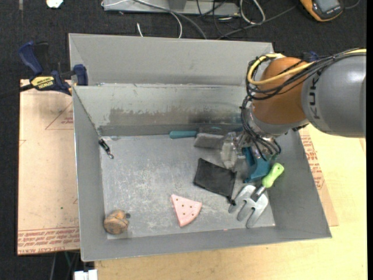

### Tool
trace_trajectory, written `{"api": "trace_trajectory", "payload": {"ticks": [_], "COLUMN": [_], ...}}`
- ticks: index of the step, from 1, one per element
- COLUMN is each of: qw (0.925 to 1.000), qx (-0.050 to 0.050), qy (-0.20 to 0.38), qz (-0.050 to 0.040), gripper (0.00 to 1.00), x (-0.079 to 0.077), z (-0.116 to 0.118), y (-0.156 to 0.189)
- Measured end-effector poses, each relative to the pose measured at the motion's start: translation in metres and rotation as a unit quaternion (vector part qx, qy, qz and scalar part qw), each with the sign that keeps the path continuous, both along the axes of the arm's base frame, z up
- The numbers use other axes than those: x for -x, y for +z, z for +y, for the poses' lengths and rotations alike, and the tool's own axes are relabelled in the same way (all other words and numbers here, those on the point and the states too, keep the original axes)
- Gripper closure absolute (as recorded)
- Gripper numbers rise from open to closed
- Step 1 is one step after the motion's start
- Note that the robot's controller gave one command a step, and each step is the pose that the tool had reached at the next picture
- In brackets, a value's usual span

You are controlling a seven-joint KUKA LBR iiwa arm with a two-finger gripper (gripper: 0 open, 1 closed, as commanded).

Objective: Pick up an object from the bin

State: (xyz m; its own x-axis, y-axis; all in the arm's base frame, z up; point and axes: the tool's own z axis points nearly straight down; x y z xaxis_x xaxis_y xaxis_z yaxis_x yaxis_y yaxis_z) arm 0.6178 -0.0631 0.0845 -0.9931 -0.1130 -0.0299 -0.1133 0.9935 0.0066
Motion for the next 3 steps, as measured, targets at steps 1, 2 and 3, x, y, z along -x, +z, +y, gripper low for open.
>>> {"api": "trace_trajectory", "payload": {"ticks": [1, 2, 3], "qw": [0.9938, 0.9917, 0.9916], "qx": [-0.004, -0.006, -0.006], "qy": [-0.111, -0.129, -0.129], "qz": [0.0002, 0.0002, 0.0002], "gripper": [1.00, 0.00, 0.00], "x": [0.010, 0.013, 0.013], "z": [0.006, 0.035, 0.034], "y": [-0.010, -0.001, -0.001]}}
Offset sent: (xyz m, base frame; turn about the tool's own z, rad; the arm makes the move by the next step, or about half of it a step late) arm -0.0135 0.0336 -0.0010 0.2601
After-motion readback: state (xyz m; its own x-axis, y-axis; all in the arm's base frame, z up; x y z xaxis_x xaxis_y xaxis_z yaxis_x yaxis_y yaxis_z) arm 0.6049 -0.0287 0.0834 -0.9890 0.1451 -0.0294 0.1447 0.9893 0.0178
